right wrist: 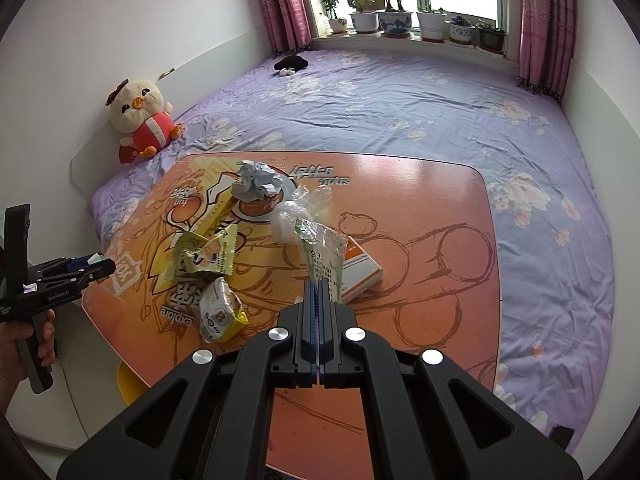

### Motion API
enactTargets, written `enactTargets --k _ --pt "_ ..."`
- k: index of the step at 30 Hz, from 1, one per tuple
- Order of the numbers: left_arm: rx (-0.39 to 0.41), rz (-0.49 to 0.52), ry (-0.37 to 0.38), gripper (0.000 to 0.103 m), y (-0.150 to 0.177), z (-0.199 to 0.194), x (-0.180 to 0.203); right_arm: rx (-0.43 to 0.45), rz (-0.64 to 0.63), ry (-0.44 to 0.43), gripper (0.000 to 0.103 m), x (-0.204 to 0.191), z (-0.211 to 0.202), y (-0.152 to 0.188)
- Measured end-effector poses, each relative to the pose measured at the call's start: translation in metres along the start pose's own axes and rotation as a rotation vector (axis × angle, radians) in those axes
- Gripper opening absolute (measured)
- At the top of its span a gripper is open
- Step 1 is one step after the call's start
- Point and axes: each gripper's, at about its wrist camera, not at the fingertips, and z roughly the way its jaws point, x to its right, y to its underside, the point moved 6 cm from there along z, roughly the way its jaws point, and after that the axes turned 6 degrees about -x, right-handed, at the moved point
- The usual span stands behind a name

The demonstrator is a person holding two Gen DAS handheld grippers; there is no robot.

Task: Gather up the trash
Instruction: 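Carry the sponge block and green packet in both tools over the yellow bin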

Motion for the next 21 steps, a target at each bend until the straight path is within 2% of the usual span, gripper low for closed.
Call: enactTargets --k 10,21 --pt "0.028 -0.080 -0.061 0.048 0.053 -0.043 -0.061 -0.021 -0.179 -0.202 0.001 -0.118 0.000 0.007" --pt "0.003 -0.280 -0.150 0.048 0.150 -0.072 -0.152 -0.146 -0.461 -0.397 0.001 -0.280 0.026 0.049"
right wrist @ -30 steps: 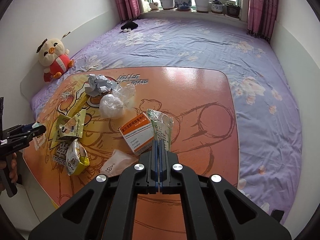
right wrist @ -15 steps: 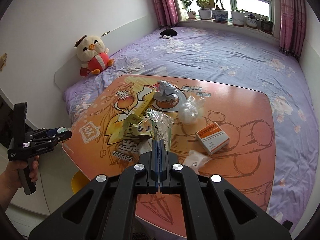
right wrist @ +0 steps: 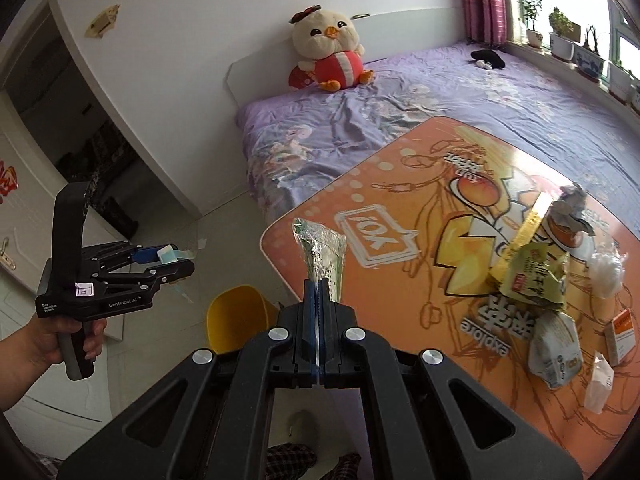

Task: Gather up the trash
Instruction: 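Carry the sponge block and green packet in both tools over the yellow bin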

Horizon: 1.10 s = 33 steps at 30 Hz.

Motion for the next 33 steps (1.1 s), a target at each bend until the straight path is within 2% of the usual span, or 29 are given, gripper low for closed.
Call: enactTargets --k 9,17,25,33 --pt "-0.061 -0.179 -0.046 0.048 0.070 0.014 -0.085 -0.158 -0.192 -0.160 0.001 -0.107 0.082 0.003" --pt "-0.116 -0.326 -0.058 0.048 0.120 0.050 -0.142 -0.317 -0.312 -0.270 0.001 -0.171 0.170 0.023" --pt "-0.158 -0.385 -0.054 0.048 0.149 0.113 -0.187 -0.455 -0.371 -0.315 0.002 -0.201 0.279 0.046" --pt "-0.260 -0.439 -0.031 0.048 0.178 0.190 -0.220 -0.581 -0.377 -0.279 0.002 -0.202 0.379 0.074"
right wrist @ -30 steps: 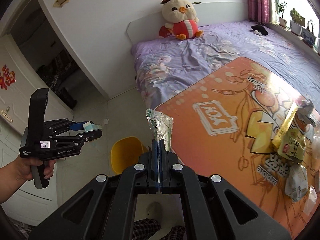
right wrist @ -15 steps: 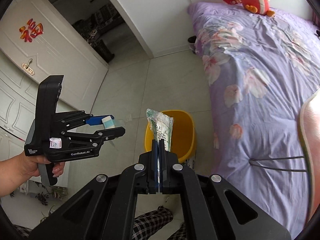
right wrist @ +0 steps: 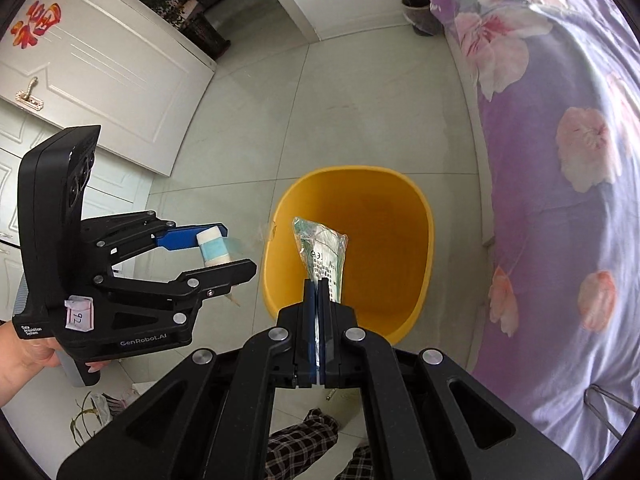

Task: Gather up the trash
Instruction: 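Carry the sponge block and green packet in both tools over the yellow bin, then open both tools to drop the sponge block and packet into the bin, then move both open tools back toward the lap table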

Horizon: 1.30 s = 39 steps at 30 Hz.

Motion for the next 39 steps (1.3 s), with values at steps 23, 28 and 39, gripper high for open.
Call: enactTargets --k 23,28,39 --pt "-0.030 -0.038 -0.018 0.065 0.001 0.036 -0.023 -0.045 0.064 0.044 0.031 0.035 0.057 -0.019" --pt "-0.023 -0.042 -0.024 0.065 0.000 0.025 -0.018 -0.030 0.077 0.042 0.031 0.034 0.044 -0.015" --pt "0.022 -0.013 -0.037 0.065 0.013 -0.067 0.008 0.059 0.090 0.068 0.031 -0.009 -0.065 0.021"
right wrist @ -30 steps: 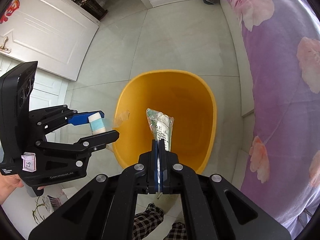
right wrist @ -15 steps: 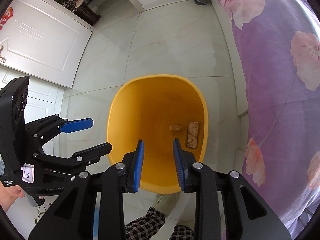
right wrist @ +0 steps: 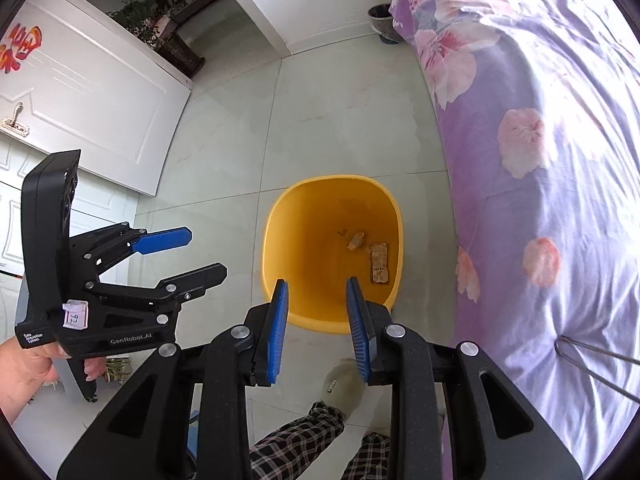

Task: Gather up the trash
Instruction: 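Move both open tools back toward the lap table, then grasp the yellow snack bag with the left tool while the right tool grasps the white tissue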

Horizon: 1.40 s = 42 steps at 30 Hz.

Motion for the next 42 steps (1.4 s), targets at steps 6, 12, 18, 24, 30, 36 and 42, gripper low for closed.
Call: enactTargets --k 6,12,18,24,30,36,42 --pt "0.007 0.041 0.021 0.065 0.024 -0.059 0.025 0.065 0.046 0.035 0.032 -0.020 -0.085 0.041" --pt "-0.021 0.103 0.023 0.065 0.050 -0.100 0.059 0.127 0.137 0.101 0.032 -0.023 -0.153 0.093" --pt "0.042 0.240 -0.014 0.065 0.054 -0.138 0.091 0.197 0.171 0.191 0.033 -0.019 -0.210 0.139" --pt "0.131 0.408 0.039 0.065 0.039 -0.153 0.148 0.372 0.330 0.255 0.035 0.018 -0.259 0.175" --pt "0.155 0.588 0.138 0.065 0.019 -0.144 0.246 0.575 0.557 0.300 0.035 0.078 -0.305 0.220" --pt "0.159 0.793 0.187 0.065 0.016 -0.148 0.344 0.601 0.691 0.431 0.046 0.135 -0.334 0.272" --pt "0.187 0.851 0.235 0.082 0.013 -0.151 0.422 0.621 0.842 0.505 0.054 0.186 -0.352 0.328"
